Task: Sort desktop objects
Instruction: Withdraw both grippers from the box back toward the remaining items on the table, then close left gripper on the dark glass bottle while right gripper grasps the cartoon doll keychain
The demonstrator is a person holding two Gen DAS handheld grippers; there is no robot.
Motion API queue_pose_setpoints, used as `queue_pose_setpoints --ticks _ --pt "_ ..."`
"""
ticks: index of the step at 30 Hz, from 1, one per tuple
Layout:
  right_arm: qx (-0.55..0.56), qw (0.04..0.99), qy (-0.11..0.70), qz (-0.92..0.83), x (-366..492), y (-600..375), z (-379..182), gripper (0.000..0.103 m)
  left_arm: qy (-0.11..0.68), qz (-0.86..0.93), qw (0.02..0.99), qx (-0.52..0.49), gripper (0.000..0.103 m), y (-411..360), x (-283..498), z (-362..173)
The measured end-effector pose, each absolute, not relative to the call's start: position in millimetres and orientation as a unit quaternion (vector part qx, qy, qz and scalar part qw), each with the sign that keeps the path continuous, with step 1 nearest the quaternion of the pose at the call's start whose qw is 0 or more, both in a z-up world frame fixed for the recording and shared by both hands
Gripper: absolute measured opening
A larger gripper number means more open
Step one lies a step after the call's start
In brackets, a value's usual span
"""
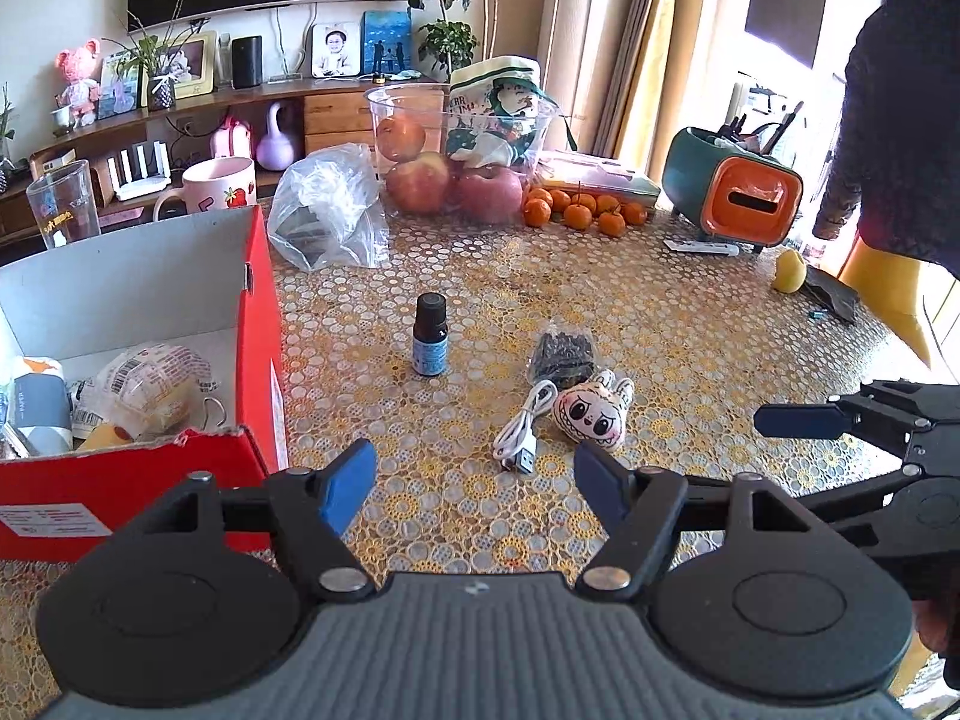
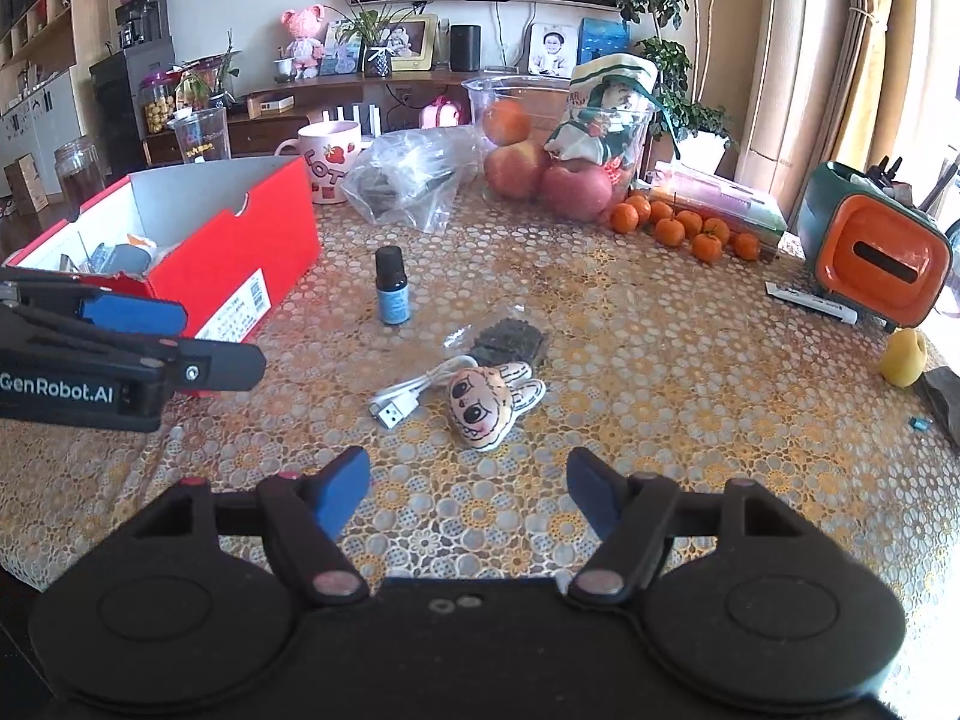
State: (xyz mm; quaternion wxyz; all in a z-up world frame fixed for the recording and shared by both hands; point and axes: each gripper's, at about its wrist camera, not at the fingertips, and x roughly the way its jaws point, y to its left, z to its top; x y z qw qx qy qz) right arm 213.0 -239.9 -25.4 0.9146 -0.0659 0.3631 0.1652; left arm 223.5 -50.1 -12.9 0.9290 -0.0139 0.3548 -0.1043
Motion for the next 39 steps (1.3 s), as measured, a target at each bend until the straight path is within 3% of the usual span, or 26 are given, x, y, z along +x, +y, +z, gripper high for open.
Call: queue_pose_setpoints --ticks 18,34,37,39 --pt "-0.060 0.906 0.384 0.169 280.6 -237.0 -80.4 0.074 0.361 -0.070 0.929 -0.033 0.087 -70.3 325.5 -54.9" --pt "-0.059 0.903 0.388 0.177 301.6 -232.3 -91.9 0.064 0.356 -0.035 0.933 -0.028 0.087 -71.2 360.6 -89.7" --pt "-0.059 0.902 0.387 0.180 301.3 -232.0 -91.5 0.060 0.355 -0.036 0.934 -0.030 0.080 -70.4 363.0 -91.4" --pt "-0.058 0.902 0.387 0.183 300.7 -231.4 -90.9 0.057 0.356 -0.040 0.933 -0.029 0.069 -70.5 363.9 -92.2"
